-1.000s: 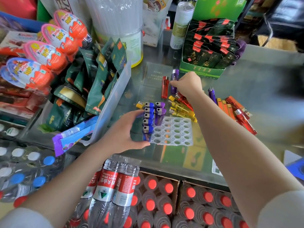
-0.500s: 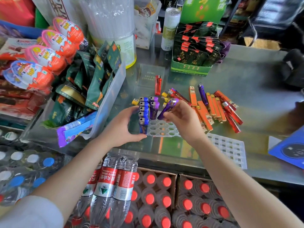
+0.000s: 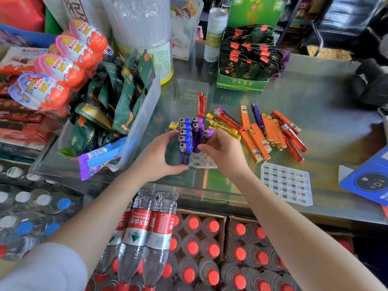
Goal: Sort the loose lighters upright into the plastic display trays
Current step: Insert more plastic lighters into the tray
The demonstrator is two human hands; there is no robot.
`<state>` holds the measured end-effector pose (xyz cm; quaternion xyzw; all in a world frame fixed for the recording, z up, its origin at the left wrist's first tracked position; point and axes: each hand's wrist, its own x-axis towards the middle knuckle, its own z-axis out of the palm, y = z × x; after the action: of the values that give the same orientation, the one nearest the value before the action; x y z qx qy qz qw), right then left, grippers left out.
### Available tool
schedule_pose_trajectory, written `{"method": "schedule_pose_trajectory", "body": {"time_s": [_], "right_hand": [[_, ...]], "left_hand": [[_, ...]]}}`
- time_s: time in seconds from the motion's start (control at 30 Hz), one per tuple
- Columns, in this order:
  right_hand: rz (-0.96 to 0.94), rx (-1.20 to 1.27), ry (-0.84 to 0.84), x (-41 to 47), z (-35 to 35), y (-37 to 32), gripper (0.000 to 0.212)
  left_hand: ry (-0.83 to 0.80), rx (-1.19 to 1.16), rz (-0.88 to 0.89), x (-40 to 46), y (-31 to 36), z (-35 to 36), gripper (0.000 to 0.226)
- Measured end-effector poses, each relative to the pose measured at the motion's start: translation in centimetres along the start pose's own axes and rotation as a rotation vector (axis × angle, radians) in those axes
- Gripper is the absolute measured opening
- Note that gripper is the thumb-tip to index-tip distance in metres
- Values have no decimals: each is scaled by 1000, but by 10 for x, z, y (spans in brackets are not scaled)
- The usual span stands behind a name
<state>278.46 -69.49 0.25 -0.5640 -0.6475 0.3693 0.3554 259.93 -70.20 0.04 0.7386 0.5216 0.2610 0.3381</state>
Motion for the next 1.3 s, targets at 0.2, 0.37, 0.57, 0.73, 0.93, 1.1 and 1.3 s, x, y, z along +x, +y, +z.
{"method": "schedule_pose_trajectory", "body": {"time_s": [0.2, 0.37, 0.57, 0.73, 0.93, 1.1, 1.3], "right_hand": [[-131, -254, -47, 4, 3, 1, 15], [-181, -501, -154, 6, -6, -1, 19], [-107, -394, 167, 34, -48, 8, 22], [79, -488, 198, 66, -60, 23, 27], [154, -556, 8, 81, -60, 17, 17], [202, -645, -108, 95, -59, 17, 16], [179, -566, -106, 89, -62, 15, 15]], "left_hand": [[-8, 9, -10, 0, 0, 0, 70], [-3, -4, -18, 0, -1, 0, 68], [-8, 9, -33, 0, -2, 1, 69], [-33, 22, -83, 0, -9, 2, 82], [-33, 22, -91, 1, -10, 3, 83], [-28, 34, -83, 3, -8, 2, 85], [-31, 37, -81, 1, -8, 1, 87]]}}
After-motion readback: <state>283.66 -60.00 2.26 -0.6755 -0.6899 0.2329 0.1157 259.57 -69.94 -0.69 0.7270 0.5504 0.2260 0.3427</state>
